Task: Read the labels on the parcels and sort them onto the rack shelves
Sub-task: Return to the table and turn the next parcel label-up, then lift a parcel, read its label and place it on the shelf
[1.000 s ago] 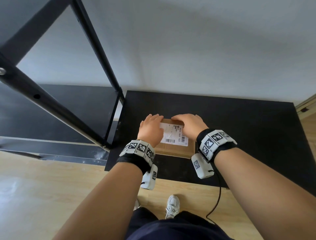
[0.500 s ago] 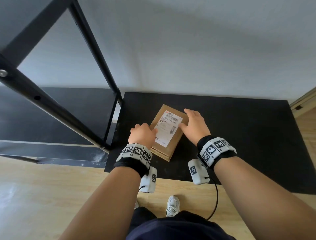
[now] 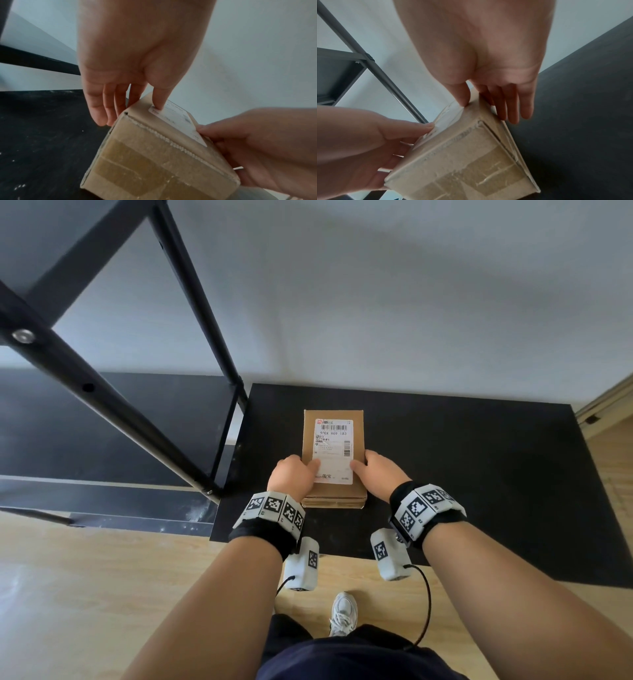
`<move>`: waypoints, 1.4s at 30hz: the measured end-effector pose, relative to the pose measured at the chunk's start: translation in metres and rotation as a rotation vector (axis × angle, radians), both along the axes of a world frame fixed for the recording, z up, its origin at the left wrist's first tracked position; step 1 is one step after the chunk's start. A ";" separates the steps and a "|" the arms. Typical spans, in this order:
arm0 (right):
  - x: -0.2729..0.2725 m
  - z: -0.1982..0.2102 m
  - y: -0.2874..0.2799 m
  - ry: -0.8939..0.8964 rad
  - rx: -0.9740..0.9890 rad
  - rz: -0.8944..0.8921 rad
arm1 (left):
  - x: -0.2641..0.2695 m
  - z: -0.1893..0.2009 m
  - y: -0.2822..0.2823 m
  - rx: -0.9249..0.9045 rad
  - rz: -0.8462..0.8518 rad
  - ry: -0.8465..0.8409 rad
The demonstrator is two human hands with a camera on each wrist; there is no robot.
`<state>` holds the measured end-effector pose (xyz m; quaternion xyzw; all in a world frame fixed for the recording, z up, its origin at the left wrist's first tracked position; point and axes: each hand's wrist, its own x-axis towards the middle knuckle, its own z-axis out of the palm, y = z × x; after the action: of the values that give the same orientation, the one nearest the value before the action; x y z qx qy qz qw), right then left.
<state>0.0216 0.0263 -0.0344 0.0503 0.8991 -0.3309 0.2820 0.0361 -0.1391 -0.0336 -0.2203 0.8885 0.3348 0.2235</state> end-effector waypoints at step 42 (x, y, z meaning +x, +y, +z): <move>-0.025 0.234 0.046 0.794 -0.614 -0.270 | -0.031 0.225 0.023 0.681 0.074 0.861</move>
<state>-0.0036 0.0719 0.1997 -0.0486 0.7837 -0.6066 -0.1242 0.0050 -0.1166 0.1910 -0.0098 0.7326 0.6711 -0.1136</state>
